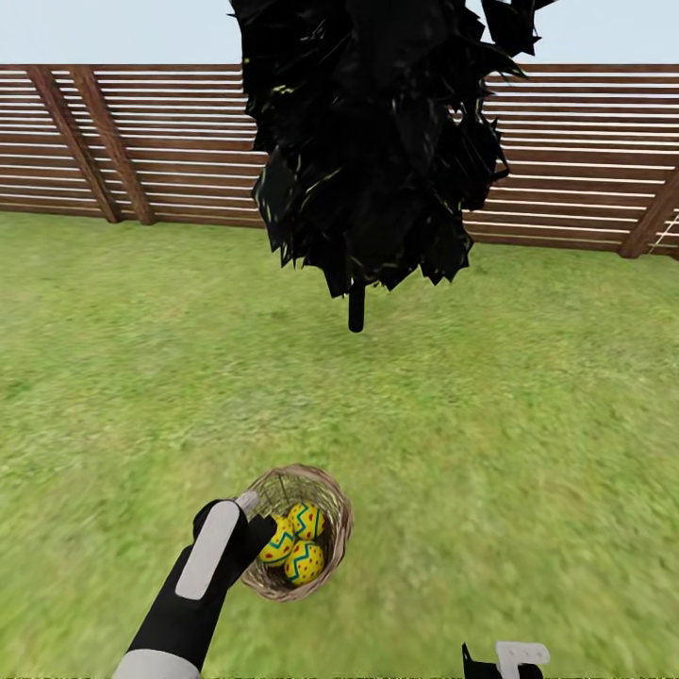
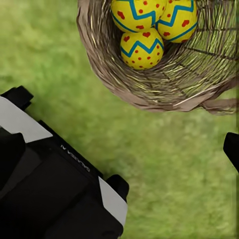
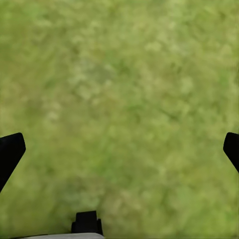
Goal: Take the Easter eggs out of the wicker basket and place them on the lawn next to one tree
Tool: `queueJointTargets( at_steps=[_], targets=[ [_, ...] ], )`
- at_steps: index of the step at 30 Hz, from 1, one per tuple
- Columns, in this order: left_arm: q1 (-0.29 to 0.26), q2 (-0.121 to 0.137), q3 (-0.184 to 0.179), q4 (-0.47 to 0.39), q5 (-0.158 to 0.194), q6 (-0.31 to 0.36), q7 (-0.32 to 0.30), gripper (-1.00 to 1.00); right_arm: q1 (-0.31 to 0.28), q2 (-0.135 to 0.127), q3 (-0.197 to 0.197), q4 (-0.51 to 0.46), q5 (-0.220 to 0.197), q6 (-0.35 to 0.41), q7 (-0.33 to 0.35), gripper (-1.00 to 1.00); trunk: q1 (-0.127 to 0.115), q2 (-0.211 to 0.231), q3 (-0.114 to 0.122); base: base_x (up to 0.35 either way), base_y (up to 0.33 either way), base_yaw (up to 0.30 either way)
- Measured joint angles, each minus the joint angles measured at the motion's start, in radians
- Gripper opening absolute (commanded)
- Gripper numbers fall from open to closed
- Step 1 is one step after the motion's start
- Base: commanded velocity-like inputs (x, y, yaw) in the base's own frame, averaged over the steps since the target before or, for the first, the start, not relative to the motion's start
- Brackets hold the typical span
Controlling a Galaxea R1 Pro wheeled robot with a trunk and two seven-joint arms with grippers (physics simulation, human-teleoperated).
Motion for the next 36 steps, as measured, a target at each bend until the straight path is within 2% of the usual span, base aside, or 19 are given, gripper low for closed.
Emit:
queueJointTargets(
  at_steps=[3,4,5,6,7,9,12,16,23,36],
  targets=[
    [0.000,0.000,0.000,-0.003,0.005,-0.007,-0.003,1.00,0.000,-0.001,0.000,0.000,0.000,0.000,0.000,1.00,0.012,-0.021,-0.014,0.000,0.000,0.000],
    [0.000,0.000,0.000,-0.003,0.017,-0.010,-0.004,1.00,0.000,-0.001,0.000,0.000,0.000,-0.001,0.000,1.00,0.015,-0.028,-0.018,0.000,0.000,0.000],
    [0.000,0.000,0.000,-0.003,0.038,-0.015,-0.005,1.00,0.000,-0.001,0.000,0.000,0.000,0.000,0.000,1.00,0.019,-0.035,-0.023,0.000,0.000,0.000],
    [0.000,0.000,0.000,-0.004,0.080,-0.025,-0.003,1.00,0.000,-0.001,0.001,0.000,0.000,-0.001,0.000,1.00,0.023,-0.042,-0.027,0.000,0.000,0.000],
    [0.000,0.000,0.000,-0.006,0.108,-0.031,-0.001,1.00,0.000,-0.001,0.001,0.000,0.000,-0.001,0.000,1.00,0.027,-0.049,-0.031,0.000,0.000,0.000],
    [-0.001,0.000,0.000,-0.010,0.141,-0.040,0.003,1.00,0.000,-0.001,0.001,0.000,0.000,-0.001,0.000,1.00,0.027,-0.049,-0.034,0.000,0.000,0.000],
    [-0.016,0.000,0.000,-0.011,0.162,-0.049,0.007,1.00,0.000,0.000,0.001,0.000,0.000,-0.001,0.000,1.00,0.027,-0.049,-0.037,0.000,0.000,0.000],
    [-0.037,0.000,0.012,-0.009,0.164,-0.077,0.018,1.00,0.000,0.001,0.002,0.000,0.000,-0.001,0.000,1.00,0.027,-0.049,-0.039,0.000,0.000,0.000],
    [-0.108,0.000,0.020,0.004,0.163,-0.102,0.130,1.00,0.000,0.001,0.004,0.000,0.000,-0.001,0.000,1.00,0.027,-0.049,-0.039,0.000,0.000,0.000],
    [-0.153,0.001,0.033,0.007,0.164,-0.104,0.345,1.00,0.000,0.001,0.004,0.000,0.000,-0.001,0.000,1.00,0.077,-0.140,-0.079,0.000,0.000,0.000]
  ],
)
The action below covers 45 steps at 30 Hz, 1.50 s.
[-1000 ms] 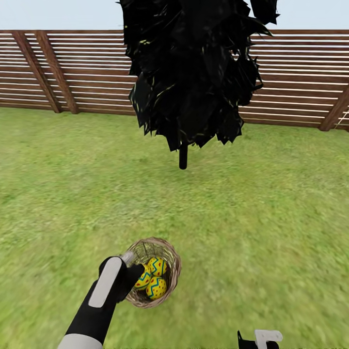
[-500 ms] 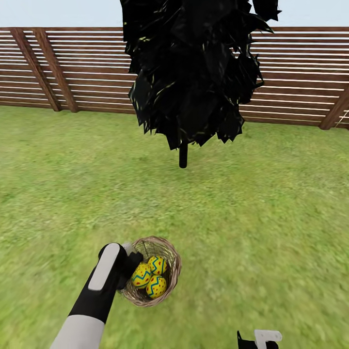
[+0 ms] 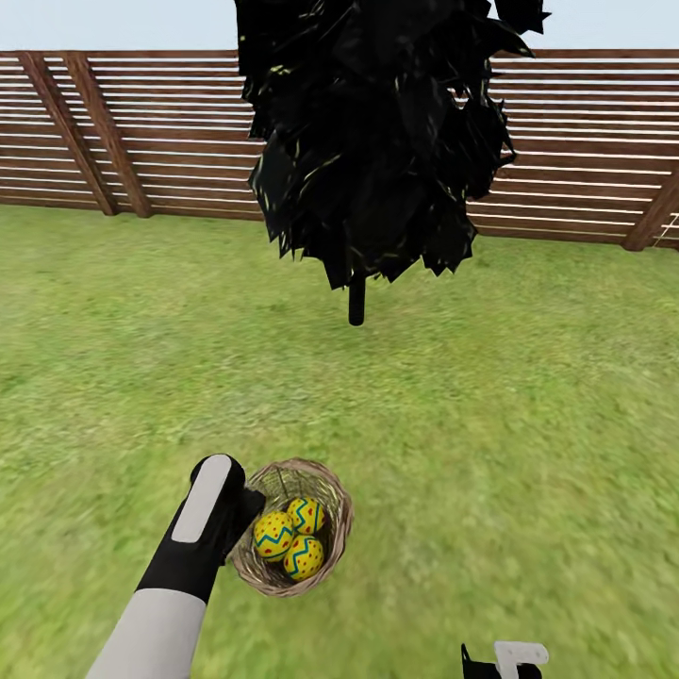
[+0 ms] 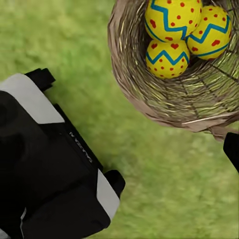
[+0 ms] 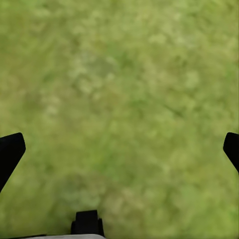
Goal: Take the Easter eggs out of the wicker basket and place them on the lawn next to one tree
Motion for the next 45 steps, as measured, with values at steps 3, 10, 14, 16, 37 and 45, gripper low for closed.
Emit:
queueJointTargets(
  at_steps=[3,10,14,16,37,45],
  targets=[
    [-0.008,0.000,0.000,0.000,0.000,0.000,0.013,1.00,0.000,0.000,0.000,0.000,0.000,0.000,0.000,1.00,0.012,-0.021,-0.009,0.000,0.000,0.000],
    [-0.014,0.000,-0.001,0.015,0.002,0.003,0.019,1.00,0.000,0.000,0.000,-0.001,0.000,-0.001,0.000,1.00,0.038,-0.070,-0.031,0.000,0.000,0.000],
    [-0.014,0.000,-0.002,0.042,0.003,0.012,0.009,1.00,0.000,-0.005,-0.004,-0.015,-0.002,-0.029,0.000,1.00,0.054,-0.098,-0.044,0.000,0.000,0.000],
    [-0.014,0.000,-0.003,0.056,0.005,0.016,0.005,1.00,0.000,-0.008,-0.007,-0.049,0.000,-0.041,0.000,1.00,0.061,-0.112,-0.050,0.000,0.000,0.000],
    [-0.014,0.000,-0.008,0.143,0.000,0.064,-0.062,1.00,-0.018,-0.009,-0.008,-0.298,0.037,-0.003,-0.042,1.00,0.142,-0.259,-0.116,0.000,0.000,0.000],
    [-0.014,0.000,-0.005,0.137,0.003,0.065,-0.083,1.00,-0.018,-0.008,-0.007,-0.296,0.039,-0.002,-0.042,1.00,0.173,-0.315,-0.141,0.000,0.000,0.000]
  ],
)
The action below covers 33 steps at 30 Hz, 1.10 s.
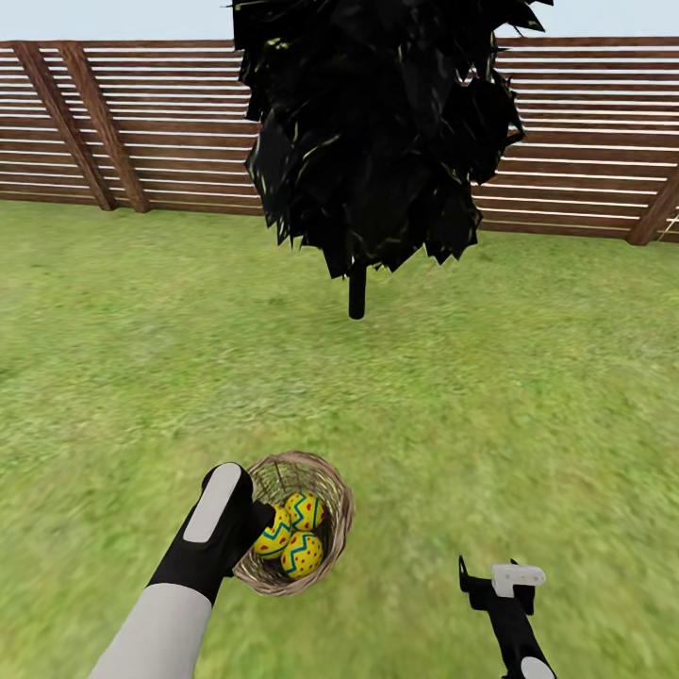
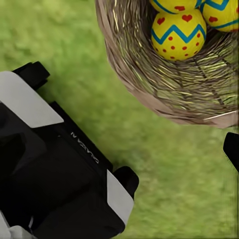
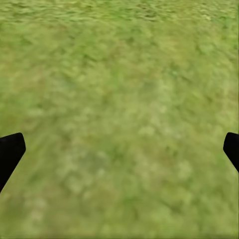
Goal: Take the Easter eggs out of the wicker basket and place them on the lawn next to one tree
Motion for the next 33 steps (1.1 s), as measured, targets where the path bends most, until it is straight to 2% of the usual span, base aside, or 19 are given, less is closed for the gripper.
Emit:
queueJointTargets(
  at_steps=[6,11,33],
  targets=[
    [0.000,0.002,0.001,-0.001,-0.001,0.000,-0.028,1.00,0.000,0.000,0.000,0.001,0.000,0.000,0.000,1.00,0.023,-0.042,-0.019,0.000,0.000,0.000],
    [0.000,0.020,0.001,0.006,-0.002,0.000,-0.065,1.00,0.000,0.000,0.000,0.001,0.000,0.000,0.000,1.00,0.042,-0.077,-0.034,0.000,0.000,0.000],
    [0.000,0.013,-0.007,0.015,0.001,-0.001,-0.071,1.00,0.000,0.001,0.001,0.001,-0.001,-0.001,0.000,1.00,0.127,-0.231,-0.103,0.000,0.000,0.000]
  ],
)
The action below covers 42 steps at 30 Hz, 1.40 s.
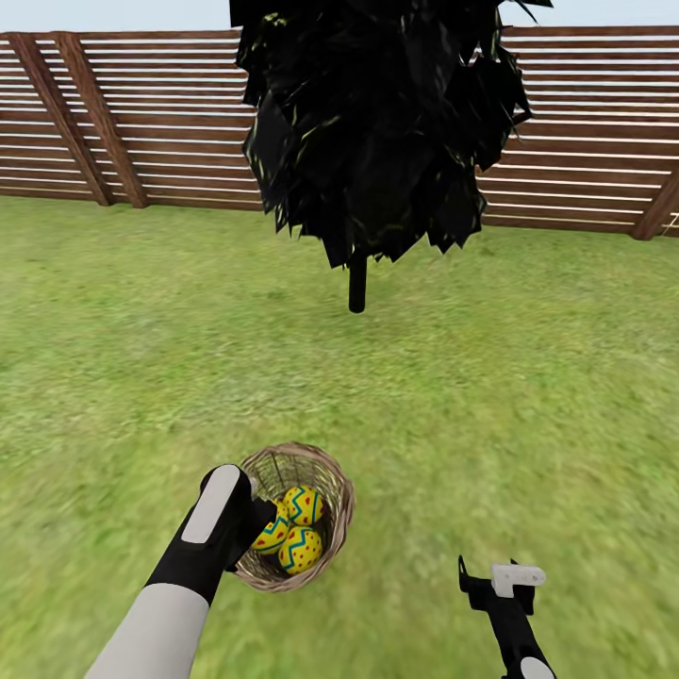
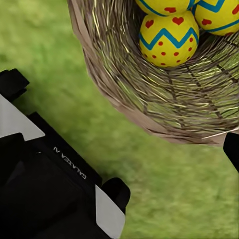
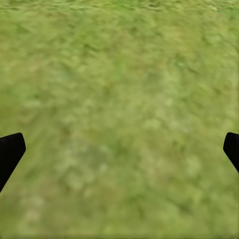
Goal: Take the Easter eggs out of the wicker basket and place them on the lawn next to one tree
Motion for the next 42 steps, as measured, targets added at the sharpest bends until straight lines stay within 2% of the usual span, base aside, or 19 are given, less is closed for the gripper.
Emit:
queueJointTargets(
  at_steps=[11,19,23,25,28,29,31,32,36,38,40,42],
  targets=[
    [0.001,0.001,0.000,0.009,0.000,0.000,0.002,1.00,0.000,-0.001,0.000,0.002,0.000,0.000,0.000,1.00,0.042,-0.077,-0.034,0.000,0.000,0.000],
    [0.001,0.006,0.001,0.089,-0.002,0.000,-0.021,1.00,0.000,0.001,-0.001,-0.002,0.000,-0.002,-0.007,1.00,0.073,-0.133,-0.060,0.000,0.000,0.000],
    [0.001,0.007,0.000,0.094,-0.003,0.000,-0.027,1.00,0.000,-0.002,0.005,-0.027,0.000,-0.007,-0.012,1.00,0.088,-0.161,-0.072,0.000,0.000,0.000],
    [0.001,0.007,0.000,0.095,-0.003,0.000,-0.028,1.00,0.000,-0.005,0.010,-0.055,0.000,-0.007,0.007,1.00,0.096,-0.175,-0.078,0.000,0.000,0.000],
    [0.001,0.009,0.000,0.095,-0.004,0.000,-0.035,1.00,0.001,-0.007,0.012,-0.079,0.000,-0.002,0.124,1.00,0.107,-0.196,-0.088,0.000,0.000,0.000],
    [0.001,0.009,0.000,0.096,-0.005,0.000,-0.040,1.00,0.001,-0.008,0.009,-0.084,0.000,0.001,0.196,1.00,0.111,-0.203,-0.091,0.000,0.000,0.000],
    [0.001,0.009,0.000,0.100,-0.006,0.000,-0.045,1.00,0.001,-0.008,0.005,-0.088,-0.003,0.013,0.287,1.00,0.119,-0.217,-0.097,0.000,0.000,0.000],
    [0.002,0.010,0.000,0.115,-0.006,0.000,-0.049,1.00,0.001,-0.012,0.003,-0.098,-0.006,0.033,0.354,1.00,0.123,-0.224,-0.100,0.000,0.000,0.000],
    [0.001,0.013,0.001,0.132,-0.006,0.000,-0.057,1.00,0.001,-0.035,0.001,-0.133,-0.011,0.059,0.475,1.00,0.138,-0.252,-0.113,0.000,0.000,0.000],
    [0.001,0.019,0.001,0.134,-0.006,0.001,-0.063,1.00,0.002,-0.044,0.001,-0.150,-0.014,0.064,0.561,1.00,0.146,-0.266,-0.119,0.000,0.000,0.000],
    [0.001,0.030,0.002,0.134,-0.005,0.001,-0.067,1.00,0.002,-0.048,0.000,-0.161,-0.015,0.067,0.634,1.00,0.153,-0.280,-0.125,0.000,0.000,0.000],
    [0.001,0.034,0.002,0.135,-0.005,0.001,-0.068,1.00,0.002,-0.049,0.000,-0.168,-0.015,0.073,0.675,1.00,0.161,-0.294,-0.132,0.000,0.000,0.000]
  ],
)
